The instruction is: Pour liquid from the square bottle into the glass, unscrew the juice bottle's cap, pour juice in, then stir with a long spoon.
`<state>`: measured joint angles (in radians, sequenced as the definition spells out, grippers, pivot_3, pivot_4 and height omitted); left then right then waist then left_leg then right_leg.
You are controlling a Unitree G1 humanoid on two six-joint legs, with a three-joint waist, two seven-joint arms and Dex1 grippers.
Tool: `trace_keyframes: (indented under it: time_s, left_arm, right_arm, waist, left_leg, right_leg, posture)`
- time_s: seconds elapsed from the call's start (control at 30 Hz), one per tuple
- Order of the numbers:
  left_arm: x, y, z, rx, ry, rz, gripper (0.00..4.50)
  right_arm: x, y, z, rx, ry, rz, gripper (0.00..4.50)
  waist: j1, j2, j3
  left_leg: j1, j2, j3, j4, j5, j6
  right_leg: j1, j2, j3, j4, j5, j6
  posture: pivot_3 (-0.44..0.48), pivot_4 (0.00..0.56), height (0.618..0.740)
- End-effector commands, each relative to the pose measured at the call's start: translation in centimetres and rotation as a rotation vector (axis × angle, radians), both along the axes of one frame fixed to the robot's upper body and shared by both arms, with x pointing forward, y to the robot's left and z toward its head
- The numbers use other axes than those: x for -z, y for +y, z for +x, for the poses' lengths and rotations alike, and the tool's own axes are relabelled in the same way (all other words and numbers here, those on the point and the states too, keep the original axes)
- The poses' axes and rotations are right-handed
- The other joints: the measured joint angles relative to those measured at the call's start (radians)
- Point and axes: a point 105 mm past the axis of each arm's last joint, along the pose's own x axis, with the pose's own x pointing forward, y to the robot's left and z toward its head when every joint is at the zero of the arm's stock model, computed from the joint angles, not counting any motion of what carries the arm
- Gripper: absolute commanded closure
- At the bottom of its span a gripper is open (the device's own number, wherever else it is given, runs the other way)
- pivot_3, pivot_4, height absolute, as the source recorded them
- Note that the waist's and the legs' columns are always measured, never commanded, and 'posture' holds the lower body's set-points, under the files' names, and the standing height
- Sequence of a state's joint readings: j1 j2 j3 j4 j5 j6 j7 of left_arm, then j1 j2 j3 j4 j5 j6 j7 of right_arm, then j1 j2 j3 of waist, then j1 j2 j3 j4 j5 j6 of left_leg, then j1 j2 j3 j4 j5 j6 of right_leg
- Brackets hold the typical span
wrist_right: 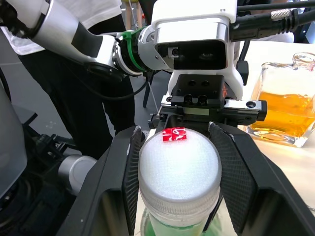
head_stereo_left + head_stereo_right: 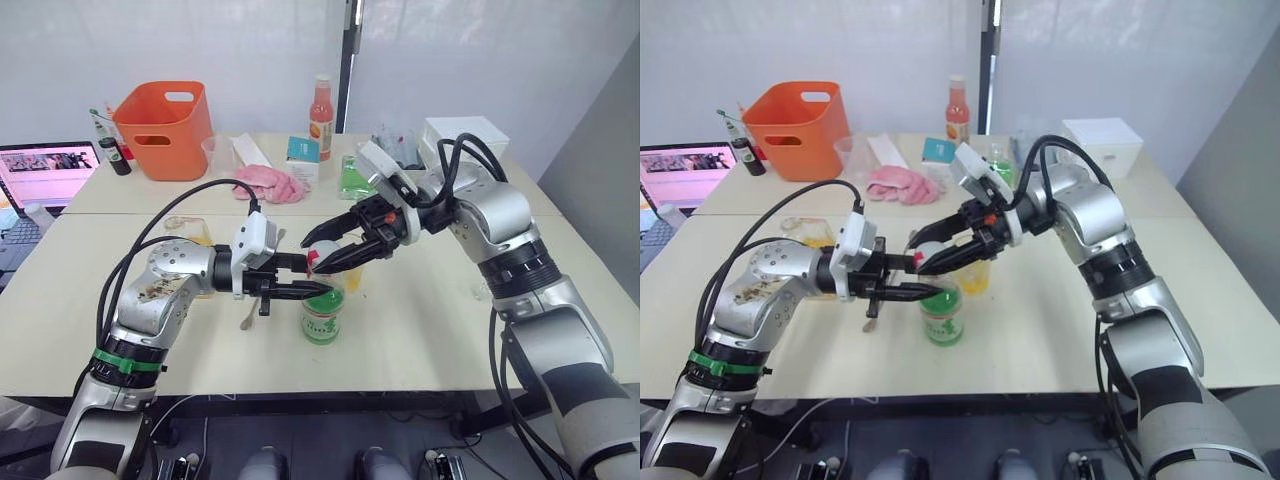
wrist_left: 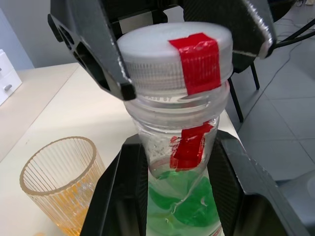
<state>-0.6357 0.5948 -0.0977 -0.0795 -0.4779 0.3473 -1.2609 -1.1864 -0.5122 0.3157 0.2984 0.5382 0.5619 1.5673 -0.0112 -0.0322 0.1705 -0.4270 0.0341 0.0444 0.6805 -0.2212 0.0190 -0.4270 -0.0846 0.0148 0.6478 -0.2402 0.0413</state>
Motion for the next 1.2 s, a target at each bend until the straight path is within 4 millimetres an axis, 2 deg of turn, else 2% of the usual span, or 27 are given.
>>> trace_keyframes:
  time_s: [0.03, 0.27, 0.43, 0.53, 0.63, 0.7, 0.77, 0.9, 0.97, 1.1, 1.2]
  left_arm:
    - [0.4, -0.5, -0.4, 0.013, 0.003, 0.02, 3.15]
    - [0.6, -0.6, -0.4, 0.019, 0.012, 0.021, 3.15]
    - [0.6, -0.7, -0.4, 0.024, 0.013, 0.021, 3.15]
    - [0.5, -0.8, -0.4, 0.023, 0.011, 0.019, 3.15]
    - [0.5, -0.7, -0.3, 0.018, 0.01, 0.015, 3.15]
    - [0.5, -0.7, -0.2, 0.017, 0.01, 0.013, 3.15]
    - [0.4, -0.7, -0.2, 0.014, 0.011, 0.006, 3.15]
    - [0.2, -0.6, 0.0, 0.008, 0.017, -0.012, 3.15]
    - [0.2, -0.7, 0.0, 0.006, 0.019, -0.017, 3.15]
    - [0.1, -0.7, 0.0, 0.008, 0.019, -0.018, 3.15]
    - [0.1, -0.7, 0.0, 0.009, 0.018, -0.018, 3.15]
  right_arm:
    - [-4.9, -0.4, -2.5, -0.087, -0.087, 0.17, 2.81]
    - [-5.1, -0.7, -3.3, -0.049, -0.067, 0.215, 2.81]
    - [-4.7, -1.0, -2.9, 0.017, -0.07, 0.211, 2.81]
    - [-3.8, -3.4, -0.9, 0.251, -0.068, 0.242, 2.81]
    - [-2.5, -6.3, -0.1, 0.45, -0.053, 0.261, 2.81]
    - [-1.2, -8.0, 0.4, 0.589, -0.05, 0.245, 2.81]
    - [1.4, -10.4, 1.5, 0.823, -0.041, 0.2, 2.81]
    - [5.9, -14.0, 2.6, 1.211, -0.027, 0.167, 2.81]
    - [8.3, -14.7, 2.8, 1.343, -0.034, 0.151, 2.81]
    - [11.9, -15.5, 2.9, 1.512, -0.02, 0.145, 2.81]
    - [13.7, -17.0, 3.3, 1.644, -0.016, 0.161, 2.81]
  waist:
    - [0.0, 0.0, 0.0]
    - [0.003, 0.001, 0.0]
    - [0.001, 0.001, 0.0]
    - [0.009, 0.001, 0.0]
    - [0.023, 0.001, 0.0]
    - [0.023, 0.001, 0.0]
    - [0.022, 0.001, 0.0]
    - [0.019, 0.001, 0.0]
    - [0.016, 0.001, 0.0]
    - [0.016, 0.001, 0.0]
    - [0.015, 0.001, 0.0]
  left_leg:
    - [-0.001, 0.0, 0.0, 0.0, 0.0, 0.0]
    - [0.0, -0.001, -0.002, 0.0, 0.0, 0.0]
    - [0.001, -0.001, -0.002, 0.0, 0.0, 0.0]
    - [0.001, -0.001, -0.002, 0.0, 0.0, 0.0]
    - [0.0, -0.002, -0.001, 0.0, 0.0, 0.0]
    - [0.0, -0.002, 0.0, 0.0, 0.0, 0.0]
    - [0.001, -0.003, 0.0, 0.0, 0.0, 0.0]
    - [0.002, -0.002, 0.001, -0.001, 0.0, 0.0]
    - [0.002, -0.002, 0.001, 0.0, 0.0, 0.0]
    - [0.002, -0.002, 0.002, 0.0, 0.0, 0.0]
    - [0.002, -0.002, 0.002, 0.0, 0.0, 0.0]
  right_leg:
    - [0.0, 0.0, 0.0, 0.0, 0.0, 0.0]
    - [0.002, -0.001, -0.002, -0.001, 0.0, 0.0]
    - [0.002, -0.001, -0.001, 0.0, 0.0, 0.0]
    - [0.002, -0.001, -0.001, 0.0, 0.0, 0.0]
    - [0.003, -0.003, -0.002, -0.002, 0.0, 0.0]
    - [0.002, -0.004, -0.002, -0.002, 0.0, 0.0]
    - [0.002, -0.004, -0.001, -0.002, 0.0, 0.0]
    - [0.003, -0.003, -0.001, -0.002, 0.0, 0.0]
    - [0.003, -0.003, 0.0, -0.001, 0.0, 0.0]
    - [0.003, -0.002, 0.0, -0.001, 0.0, 0.001]
    - [0.003, -0.002, 0.0, -0.001, 0.0, 0.001]
  posture:
    - [0.0, 0.15, 0.715]
    - [0.0, 0.15, 0.715]
    - [0.0, 0.15, 0.715]
    - [0.0, 0.15, 0.715]
    - [0.0, 0.15, 0.715]
    - [0.0, 0.15, 0.715]
    - [0.0, 0.15, 0.715]
    - [0.0, 0.15, 0.715]
    - [0.0, 0.15, 0.715]
    - [0.0, 0.15, 0.715]
    - [0.0, 0.15, 0.715]
